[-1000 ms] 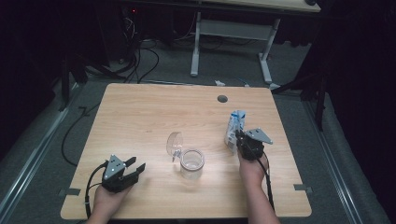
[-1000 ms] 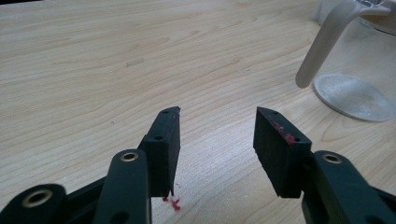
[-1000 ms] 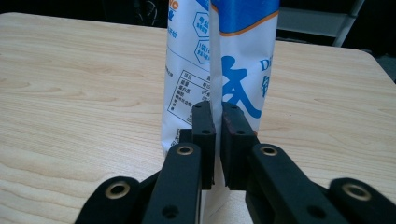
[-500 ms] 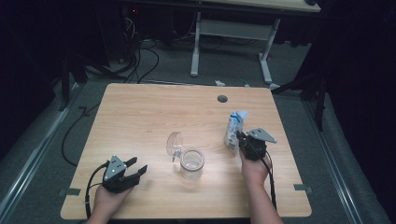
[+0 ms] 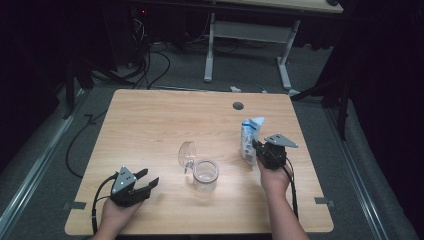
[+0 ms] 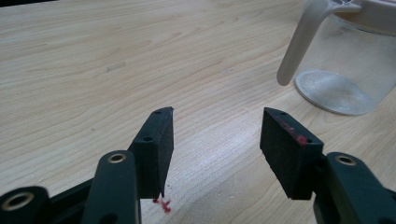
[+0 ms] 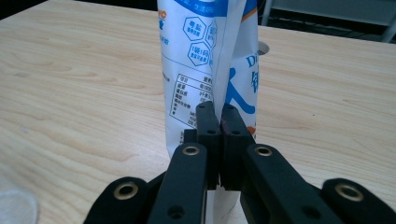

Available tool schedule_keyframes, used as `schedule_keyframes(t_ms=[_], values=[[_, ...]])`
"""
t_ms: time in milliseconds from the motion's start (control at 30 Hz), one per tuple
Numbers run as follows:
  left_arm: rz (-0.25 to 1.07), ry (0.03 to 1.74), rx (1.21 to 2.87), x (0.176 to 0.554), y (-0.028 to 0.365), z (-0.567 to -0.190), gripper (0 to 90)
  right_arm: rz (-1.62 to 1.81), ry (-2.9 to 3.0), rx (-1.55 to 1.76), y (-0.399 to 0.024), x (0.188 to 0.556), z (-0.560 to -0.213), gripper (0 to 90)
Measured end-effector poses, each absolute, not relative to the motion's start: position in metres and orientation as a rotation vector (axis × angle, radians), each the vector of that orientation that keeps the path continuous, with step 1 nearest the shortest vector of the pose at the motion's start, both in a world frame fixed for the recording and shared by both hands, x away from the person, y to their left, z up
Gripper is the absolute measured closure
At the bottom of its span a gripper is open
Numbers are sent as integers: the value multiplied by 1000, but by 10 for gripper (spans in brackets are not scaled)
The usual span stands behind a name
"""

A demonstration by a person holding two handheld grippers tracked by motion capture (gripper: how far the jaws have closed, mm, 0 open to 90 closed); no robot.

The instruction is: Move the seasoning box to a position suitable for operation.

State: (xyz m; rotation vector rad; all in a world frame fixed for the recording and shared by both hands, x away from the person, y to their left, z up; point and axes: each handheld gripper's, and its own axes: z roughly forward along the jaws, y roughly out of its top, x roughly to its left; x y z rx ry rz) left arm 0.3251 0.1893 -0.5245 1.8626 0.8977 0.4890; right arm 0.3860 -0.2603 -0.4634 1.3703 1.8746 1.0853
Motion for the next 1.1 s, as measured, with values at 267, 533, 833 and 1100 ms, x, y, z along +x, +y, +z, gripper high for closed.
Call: schedule_keyframes(t_ms=[267, 533, 833, 1100], values=[[489, 889, 1867, 325, 189, -524, 448, 1096, 1917, 1352, -265, 374, -452, 897], [490, 870, 1862, 324, 186, -524, 448, 1117, 1949, 1332, -270, 357, -442, 896], [492, 853, 1869, 323, 184, -524, 446, 1118, 2011, 1313, -268, 339, -437, 896], [488, 845, 1869, 323, 183, -524, 446, 1099, 2093, 1269, -263, 327, -423, 896]])
